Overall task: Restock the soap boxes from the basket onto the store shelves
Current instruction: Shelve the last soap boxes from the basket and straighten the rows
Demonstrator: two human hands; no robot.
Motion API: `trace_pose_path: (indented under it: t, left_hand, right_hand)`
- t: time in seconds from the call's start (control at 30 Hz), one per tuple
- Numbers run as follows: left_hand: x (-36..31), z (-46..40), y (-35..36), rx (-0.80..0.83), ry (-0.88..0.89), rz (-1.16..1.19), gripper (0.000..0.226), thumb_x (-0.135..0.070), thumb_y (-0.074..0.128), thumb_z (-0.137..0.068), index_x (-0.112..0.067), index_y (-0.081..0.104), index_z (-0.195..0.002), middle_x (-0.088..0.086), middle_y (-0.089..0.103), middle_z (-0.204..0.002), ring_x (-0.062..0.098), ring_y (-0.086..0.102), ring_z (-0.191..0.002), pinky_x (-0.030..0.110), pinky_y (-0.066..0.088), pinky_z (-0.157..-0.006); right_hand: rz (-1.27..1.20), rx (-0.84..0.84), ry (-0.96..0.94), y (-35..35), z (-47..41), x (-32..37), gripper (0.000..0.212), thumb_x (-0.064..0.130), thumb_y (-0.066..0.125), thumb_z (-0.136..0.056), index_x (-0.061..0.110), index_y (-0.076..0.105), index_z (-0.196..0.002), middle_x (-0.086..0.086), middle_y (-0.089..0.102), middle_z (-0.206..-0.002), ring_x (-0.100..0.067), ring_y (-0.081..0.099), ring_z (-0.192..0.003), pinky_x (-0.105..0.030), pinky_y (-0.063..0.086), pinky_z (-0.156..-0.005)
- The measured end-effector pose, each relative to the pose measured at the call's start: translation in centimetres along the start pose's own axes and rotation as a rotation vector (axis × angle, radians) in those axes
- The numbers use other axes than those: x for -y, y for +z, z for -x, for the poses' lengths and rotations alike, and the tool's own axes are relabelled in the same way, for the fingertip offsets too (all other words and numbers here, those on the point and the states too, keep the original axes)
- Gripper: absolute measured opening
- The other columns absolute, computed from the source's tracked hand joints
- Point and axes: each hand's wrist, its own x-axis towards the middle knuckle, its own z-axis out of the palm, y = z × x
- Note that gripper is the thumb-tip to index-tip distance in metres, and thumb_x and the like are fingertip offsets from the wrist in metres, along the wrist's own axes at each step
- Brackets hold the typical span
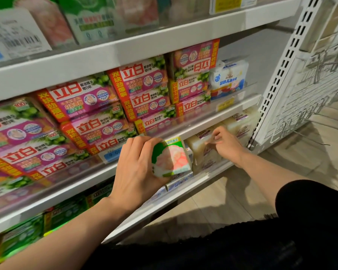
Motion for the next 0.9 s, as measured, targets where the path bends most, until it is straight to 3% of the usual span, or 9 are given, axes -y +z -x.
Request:
trace_pose_path:
  t: [0.13,0.27,0.33,0.4,0.47,0.6,0.7,0.8,0.9]
  left_hand:
    - [0.0,-0.5,-0.2,0.025,-0.086,0.010,0.078,-0.061,0.075,-0.063,-0.008,0.060,-0.118,0.005,0.057,-0.107,0.018,0.048,-0.095,0.027,0.040,-0.078]
    - [-0.6,-0.6,-0.7,0.038,-0.119,0.003,0.088,-0.054,0.088,-0.055,-0.008,0.060,-0.124,0.005,0.056,-0.108,0.016,0.045,-0.096,0.029,0.041,-0.076]
    - [-0.8,-1.0,-1.2,0.001,-0.093,0.000,0.087,-0.054,0.086,-0.057,-0.007,0.059,-0.124,0.007,0.054,-0.108,0.019,0.044,-0.096,0.031,0.041,-0.075]
    - [-0.9,-1.4,-1.9,-0.061,-0.012,-0.038,0.083,-0.055,0.082,-0.062,-0.006,0.058,-0.124,0.008,0.052,-0.110,0.023,0.046,-0.095,0.033,0.039,-0.075]
    - [-1.0,-1.9,-3.0,-0.126,0.085,-0.089,0.082,-0.053,0.083,-0.064,-0.008,0.054,-0.126,0.006,0.048,-0.114,0.025,0.047,-0.096,0.035,0.037,-0.075]
    - [-2.1,-4.2,-6.8,-0.306,0.199,-0.131,0.078,-0.055,0.077,-0.071,-0.009,0.049,-0.128,0.007,0.047,-0.115,0.025,0.048,-0.096,0.035,0.038,-0.076]
    - [-3.0,-7.1,-10.6,-0.427,0.278,-0.161,0.072,-0.057,0.066,-0.080,-0.008,0.047,-0.129,0.008,0.045,-0.115,0.026,0.048,-0.096,0.035,0.038,-0.076]
    - [-3.8,-10.5,-14.8,-0.500,0.359,-0.207,0.070,-0.058,0.061,-0.084,-0.008,0.048,-0.131,0.009,0.046,-0.117,0.028,0.048,-0.098,0.037,0.038,-0.078]
    - [-4.8,-14.4,-18.2,-0.565,0.401,-0.308,0.075,-0.059,0.070,-0.076,-0.004,0.059,-0.127,0.011,0.050,-0.115,0.029,0.049,-0.096,0.038,0.038,-0.078]
  right_hand:
    - [0.012,0.085,0.039,-0.8,0.2,0.3,0.040,-0.007,0.045,-0.085,0.022,0.046,-0.113,-0.005,0.047,-0.118,-0.021,0.047,-0.112,-0.035,0.040,-0.089]
    - [0.151,0.152,0.082,-0.9,0.6,1.1,0.039,-0.003,0.044,-0.088,0.017,0.047,-0.121,-0.004,0.049,-0.116,-0.021,0.047,-0.114,-0.032,0.039,-0.088]
    - [0.213,0.126,0.076,-1.1,1.1,1.8,0.037,-0.004,0.044,-0.088,0.011,0.052,-0.121,-0.007,0.052,-0.114,-0.023,0.051,-0.106,-0.032,0.042,-0.083]
    - [0.229,0.054,0.054,-1.6,1.8,2.5,0.031,-0.004,0.049,-0.088,0.006,0.056,-0.117,-0.012,0.056,-0.112,-0.023,0.053,-0.098,-0.032,0.044,-0.079]
    - [0.206,-0.076,-0.029,-2.4,2.7,3.6,0.027,0.000,0.060,-0.087,0.010,0.061,-0.112,-0.009,0.061,-0.112,-0.020,0.056,-0.099,-0.031,0.047,-0.086]
    - [0.109,-0.435,-0.390,-5.8,5.9,9.4,0.020,0.005,0.066,-0.085,0.014,0.063,-0.103,-0.001,0.065,-0.097,-0.017,0.063,-0.090,-0.035,0.053,-0.085]
    - [0.199,-0.730,-0.632,-9.1,8.2,14.6,0.030,0.010,0.066,-0.085,0.010,0.056,-0.113,-0.008,0.062,-0.107,-0.026,0.061,-0.091,-0.039,0.052,-0.080]
    - [0.313,-0.734,-0.761,-11.1,8.3,18.8,0.044,0.012,0.067,-0.085,0.010,0.050,-0.127,-0.010,0.052,-0.123,-0.029,0.053,-0.108,-0.040,0.046,-0.084]
    - [0.357,-0.631,-0.780,-12.1,6.9,21.9,0.060,0.011,0.064,-0.087,0.014,0.039,-0.141,-0.006,0.042,-0.141,-0.028,0.042,-0.128,-0.035,0.037,-0.098]
